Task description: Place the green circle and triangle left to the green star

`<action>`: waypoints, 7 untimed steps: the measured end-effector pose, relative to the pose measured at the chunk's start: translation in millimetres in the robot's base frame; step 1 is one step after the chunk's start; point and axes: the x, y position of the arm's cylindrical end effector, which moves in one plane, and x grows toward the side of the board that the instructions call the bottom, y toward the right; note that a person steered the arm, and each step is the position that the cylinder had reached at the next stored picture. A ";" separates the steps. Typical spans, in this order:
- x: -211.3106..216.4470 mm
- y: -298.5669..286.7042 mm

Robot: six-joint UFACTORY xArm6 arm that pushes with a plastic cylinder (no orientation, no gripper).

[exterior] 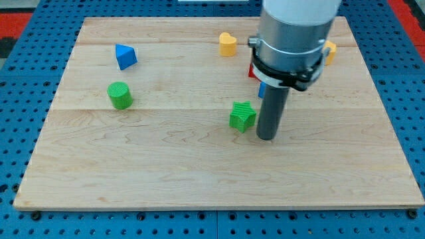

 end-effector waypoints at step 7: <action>-106.5 -293.4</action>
